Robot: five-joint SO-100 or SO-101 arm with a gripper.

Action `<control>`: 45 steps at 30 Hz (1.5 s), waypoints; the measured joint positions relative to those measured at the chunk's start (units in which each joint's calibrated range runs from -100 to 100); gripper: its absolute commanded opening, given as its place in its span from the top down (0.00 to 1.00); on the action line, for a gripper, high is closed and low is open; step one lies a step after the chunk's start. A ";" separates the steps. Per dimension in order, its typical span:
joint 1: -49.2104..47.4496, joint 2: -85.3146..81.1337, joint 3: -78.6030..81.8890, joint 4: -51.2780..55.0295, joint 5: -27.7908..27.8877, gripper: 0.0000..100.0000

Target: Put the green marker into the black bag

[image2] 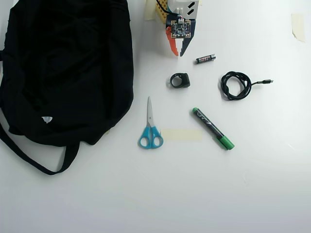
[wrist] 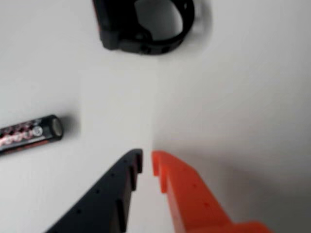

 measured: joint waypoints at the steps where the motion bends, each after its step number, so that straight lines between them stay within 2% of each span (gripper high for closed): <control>1: 0.00 0.00 0.00 0.00 0.00 0.98; 21: 0.00 0.08 -0.08 0.00 -0.10 0.98; 31: 0.07 0.91 -6.84 -0.26 -0.10 0.98; 37: 0.07 11.04 -17.69 -5.58 -0.10 0.98; 45: 0.07 35.37 -40.49 -10.39 -0.10 0.98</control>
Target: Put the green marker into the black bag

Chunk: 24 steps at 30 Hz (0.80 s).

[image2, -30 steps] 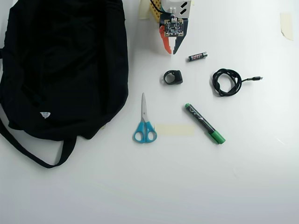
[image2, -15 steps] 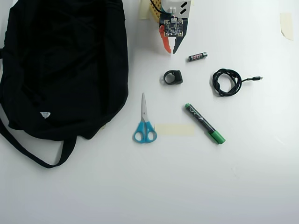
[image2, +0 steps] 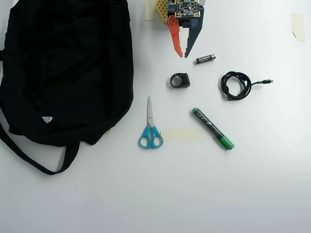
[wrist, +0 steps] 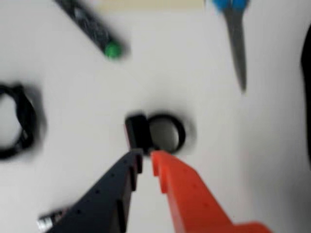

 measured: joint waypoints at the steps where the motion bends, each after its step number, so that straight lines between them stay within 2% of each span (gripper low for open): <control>1: 0.00 2.82 -3.07 -1.03 0.00 0.98; 8: 0.00 18.18 -20.28 -15.37 0.00 0.98; 24: 0.00 35.53 -21.78 -53.50 0.05 0.98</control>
